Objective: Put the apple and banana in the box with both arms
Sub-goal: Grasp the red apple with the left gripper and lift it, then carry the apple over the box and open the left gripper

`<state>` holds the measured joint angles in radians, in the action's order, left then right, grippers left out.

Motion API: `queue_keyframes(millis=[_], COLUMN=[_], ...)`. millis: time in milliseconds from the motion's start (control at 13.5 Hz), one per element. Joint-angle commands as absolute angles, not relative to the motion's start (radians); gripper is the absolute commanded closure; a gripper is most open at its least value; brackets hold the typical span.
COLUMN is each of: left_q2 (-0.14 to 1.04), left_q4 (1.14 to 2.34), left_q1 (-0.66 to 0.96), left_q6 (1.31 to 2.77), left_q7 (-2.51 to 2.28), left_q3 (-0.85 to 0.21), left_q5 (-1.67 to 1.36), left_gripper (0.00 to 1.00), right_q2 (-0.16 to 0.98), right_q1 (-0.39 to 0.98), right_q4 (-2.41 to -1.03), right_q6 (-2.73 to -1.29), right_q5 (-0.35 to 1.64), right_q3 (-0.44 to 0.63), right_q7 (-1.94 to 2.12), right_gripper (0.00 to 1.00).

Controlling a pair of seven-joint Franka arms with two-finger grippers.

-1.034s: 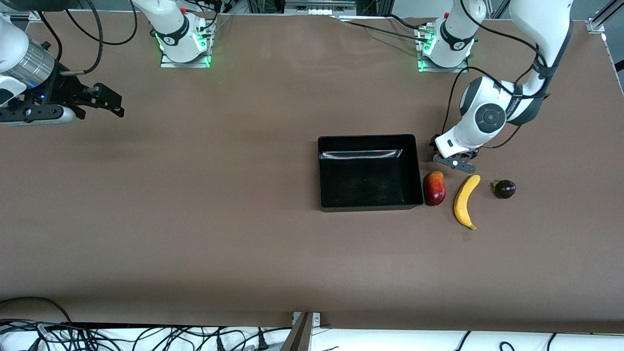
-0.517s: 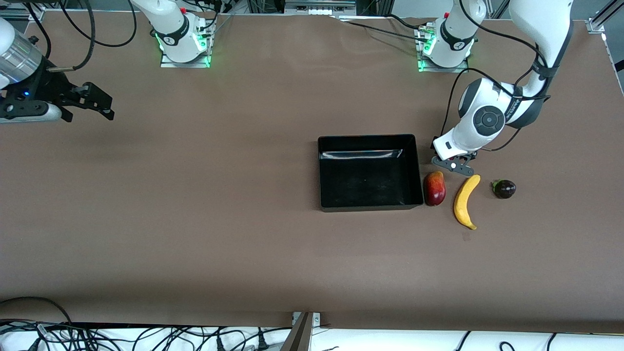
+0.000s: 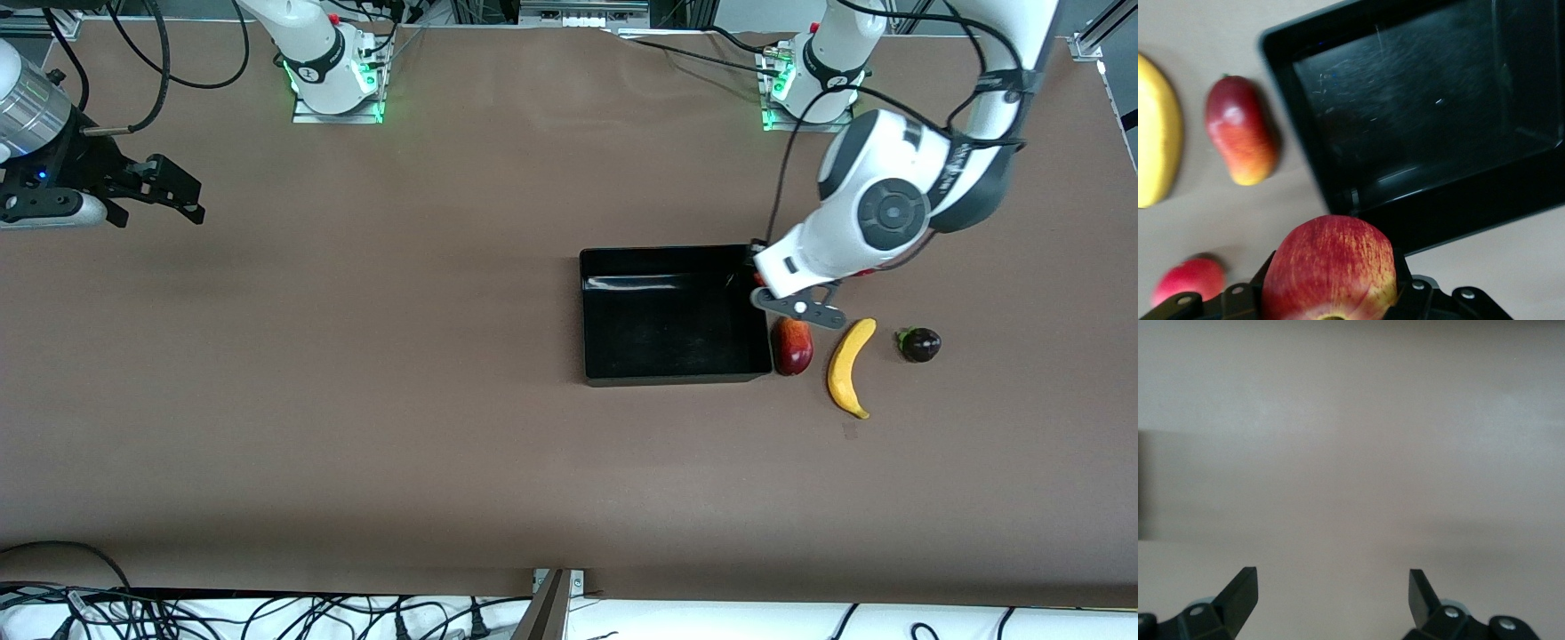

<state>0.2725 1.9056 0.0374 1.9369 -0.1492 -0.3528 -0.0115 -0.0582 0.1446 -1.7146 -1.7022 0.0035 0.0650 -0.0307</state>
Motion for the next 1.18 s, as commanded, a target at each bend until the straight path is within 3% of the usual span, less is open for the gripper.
queue_keyframes(millis=[0,222,443,517,591,665,812,1108], left_q2=[0.392,0.489,0.546,0.554,0.555,0.546,0.502,0.459], left_q4=[1.879,1.925,1.963,1.976,1.974,1.968,1.915,1.650], left_q1=[0.141,0.159,0.176,0.175,0.173,0.166,0.156,0.108], left_q6=[2.027,2.133,2.228,2.258,2.258,2.246,2.125,1.705], left_q7=[-0.303,-0.299,-0.311,-0.311,-0.322,-0.339,-0.333,-0.325], left_q3=[-0.350,-0.351,-0.350,-0.350,-0.350,-0.350,-0.345,-0.341], left_q5=[-0.006,0.044,0.129,0.129,0.129,0.129,0.129,0.130], left_gripper=[0.90,0.92,0.85,0.65,0.07,0.00,0.00,0.00], right_q2=[-0.037,-0.029,-0.031,-0.031,-0.031,-0.031,-0.031,-0.031], right_q1=[0.127,0.127,0.130,0.130,0.130,0.130,0.132,0.130], right_q4=[-1.690,-1.690,-1.690,-1.690,-1.690,-1.690,-1.690,-1.690], right_q6=[-1.693,-1.687,-1.694,-1.694,-1.692,-1.690,-1.692,-1.687], right_q5=[-0.023,-0.023,-0.023,-0.023,-0.023,-0.023,-0.021,-0.021], right_q3=[0.055,0.055,0.055,0.055,0.055,0.054,0.054,0.054], right_q7=[-0.018,-0.024,-0.031,-0.029,-0.029,-0.028,-0.029,-0.029], right_gripper=[0.00,0.00,0.00,0.00,0.00,0.00,0.00,0.00])
